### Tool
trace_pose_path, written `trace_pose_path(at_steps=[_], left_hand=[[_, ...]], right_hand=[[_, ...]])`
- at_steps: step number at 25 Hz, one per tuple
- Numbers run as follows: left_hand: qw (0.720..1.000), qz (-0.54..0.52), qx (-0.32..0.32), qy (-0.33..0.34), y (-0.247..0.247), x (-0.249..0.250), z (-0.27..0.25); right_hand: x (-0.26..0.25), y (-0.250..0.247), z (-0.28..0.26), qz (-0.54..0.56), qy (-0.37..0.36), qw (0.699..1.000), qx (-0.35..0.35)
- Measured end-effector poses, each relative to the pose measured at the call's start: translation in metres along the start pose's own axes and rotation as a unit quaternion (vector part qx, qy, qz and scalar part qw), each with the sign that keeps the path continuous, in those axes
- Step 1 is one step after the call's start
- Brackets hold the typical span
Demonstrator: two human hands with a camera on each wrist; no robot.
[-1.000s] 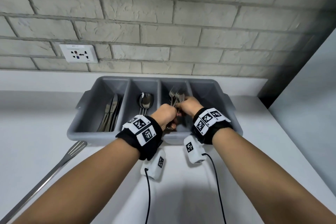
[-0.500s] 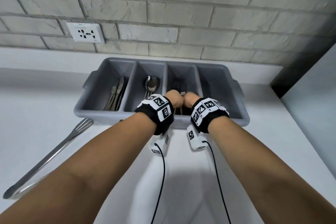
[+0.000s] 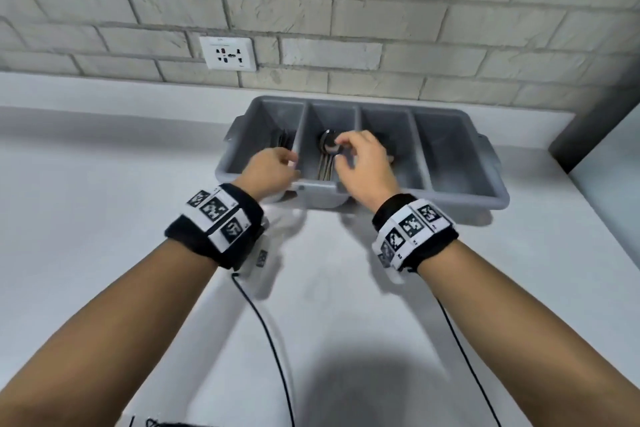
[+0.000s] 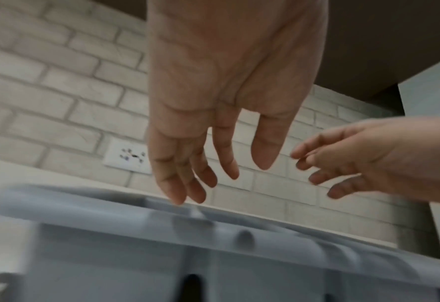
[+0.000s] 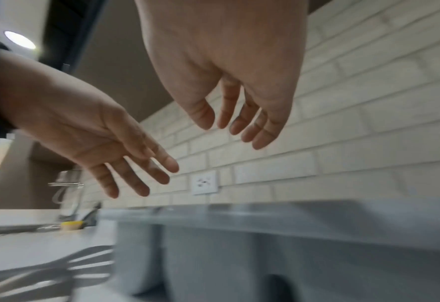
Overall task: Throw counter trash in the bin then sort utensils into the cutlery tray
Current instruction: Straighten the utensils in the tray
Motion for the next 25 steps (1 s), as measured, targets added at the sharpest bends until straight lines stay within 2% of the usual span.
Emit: trace_pose_path(at_steps=[3, 6, 9, 11, 14, 20, 23, 25], left_hand=[[0.993, 0.109, -0.014, -0.044, -0.038, -0.051, -0.043], [0.97, 0.175, -0.099, -0.135, -0.048, -0.118, -0.081], [0.939, 0.234, -0.188, -0.169, -0.042, -0.157, -0.111], [0.938, 0.253, -0.179, -0.156, -0.043, -0.17, -0.125], [0.953, 0.247, -0.126, -0.123, -0.046, -0.176, -0.135], [0.986, 0.124, -0.103, -0.04, -0.049, -0.148, -0.147], [0.984, 0.151, -0.083, 0.04, -0.05, -0.109, -0.147], [0.983, 0.132, -0.089, 0.092, -0.039, -0.078, -0.139]], right_hand=[[-0.038, 0.075, -0.048, -0.05, -0.062, 0.987, -0.137], [-0.044, 0.156, -0.077, -0.192, -0.082, 0.942, -0.264], [-0.037, 0.191, -0.087, -0.352, -0.102, 0.89, -0.27], [-0.031, 0.197, -0.088, -0.391, -0.066, 0.882, -0.254], [-0.024, 0.188, -0.092, -0.364, -0.016, 0.899, -0.243], [-0.006, 0.142, -0.114, -0.27, 0.035, 0.937, -0.22], [0.004, 0.095, -0.122, -0.179, 0.056, 0.972, -0.14], [0.016, 0.053, -0.13, -0.108, 0.076, 0.99, -0.052]])
Point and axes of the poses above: each hand's wrist, its own z-axis towards the middle knuckle, its own y-axis out of the palm, x = y × z, the point moved 8 cm from there along z, towards the middle knuckle, and after that the axes turned 15 degrees about y, right-handed, at the moved point
